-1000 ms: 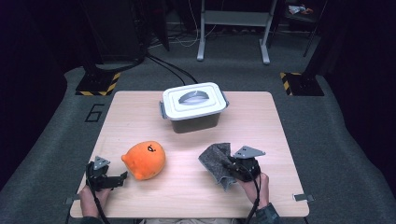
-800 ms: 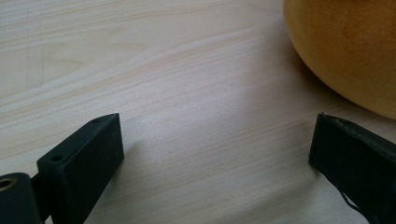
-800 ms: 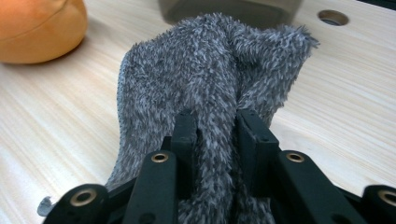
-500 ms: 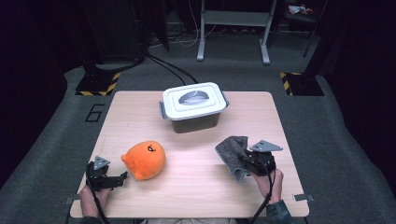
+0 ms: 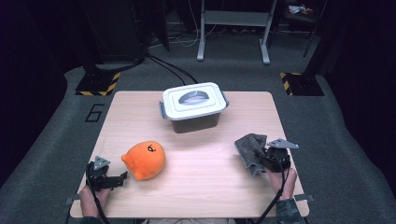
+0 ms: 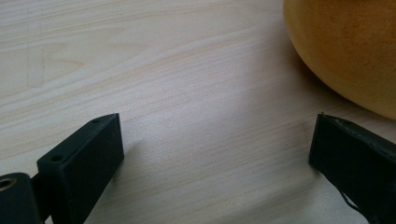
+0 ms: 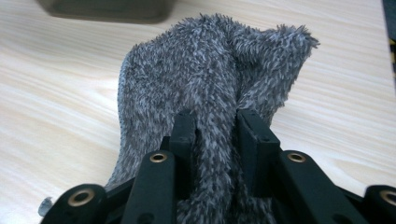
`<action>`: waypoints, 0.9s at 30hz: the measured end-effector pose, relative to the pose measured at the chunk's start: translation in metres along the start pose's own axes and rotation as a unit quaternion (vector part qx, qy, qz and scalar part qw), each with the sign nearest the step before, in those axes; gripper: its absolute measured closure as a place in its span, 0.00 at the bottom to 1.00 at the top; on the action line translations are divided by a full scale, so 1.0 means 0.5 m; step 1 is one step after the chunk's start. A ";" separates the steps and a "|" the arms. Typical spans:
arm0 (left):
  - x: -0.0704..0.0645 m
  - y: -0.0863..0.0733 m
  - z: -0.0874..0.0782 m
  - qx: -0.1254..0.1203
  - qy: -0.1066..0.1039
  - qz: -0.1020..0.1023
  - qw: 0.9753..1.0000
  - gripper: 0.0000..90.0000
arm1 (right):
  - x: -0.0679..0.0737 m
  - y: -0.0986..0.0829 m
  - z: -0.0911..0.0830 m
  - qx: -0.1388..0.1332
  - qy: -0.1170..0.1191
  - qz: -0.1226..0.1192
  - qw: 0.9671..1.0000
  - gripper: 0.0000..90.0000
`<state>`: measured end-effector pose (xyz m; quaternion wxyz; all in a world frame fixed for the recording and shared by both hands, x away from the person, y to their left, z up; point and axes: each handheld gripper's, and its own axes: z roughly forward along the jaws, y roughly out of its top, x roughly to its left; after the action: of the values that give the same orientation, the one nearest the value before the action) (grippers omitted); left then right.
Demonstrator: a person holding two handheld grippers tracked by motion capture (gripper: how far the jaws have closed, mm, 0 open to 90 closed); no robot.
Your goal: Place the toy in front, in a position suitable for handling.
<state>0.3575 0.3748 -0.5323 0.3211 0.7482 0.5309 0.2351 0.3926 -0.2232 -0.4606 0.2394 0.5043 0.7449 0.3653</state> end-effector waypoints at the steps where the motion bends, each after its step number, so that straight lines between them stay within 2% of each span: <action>1: 0.000 0.000 0.000 -0.001 0.000 -0.001 1.000 0.03 | -0.005 -0.001 0.001 0.003 -0.005 0.002 1.000 0.76; 5: 0.000 0.000 0.000 0.000 0.000 0.000 1.000 0.03 | -0.032 -0.005 0.008 0.007 -0.026 0.009 1.000 0.76; 19: 0.000 0.000 0.000 -0.001 0.000 -0.001 1.000 0.03 | -0.089 -0.008 0.059 0.036 -0.060 0.026 0.997 0.74; 21: 0.000 0.000 0.000 0.000 0.001 0.001 1.000 0.03 | -0.097 -0.010 0.067 0.040 -0.067 0.020 0.997 0.74; 24: 0.000 0.000 0.000 -0.001 0.000 -0.001 1.000 0.03 | -0.106 -0.015 0.079 0.044 -0.069 0.030 0.996 0.72; 27: 0.000 0.000 0.000 0.000 0.001 0.001 1.000 0.03 | -0.112 -0.020 0.091 0.050 -0.077 0.042 0.995 0.62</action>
<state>0.3574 0.3748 -0.5322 0.3205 0.7487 0.5300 0.2362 0.4409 -0.2635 -0.4972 0.2546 0.5732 0.7196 0.2980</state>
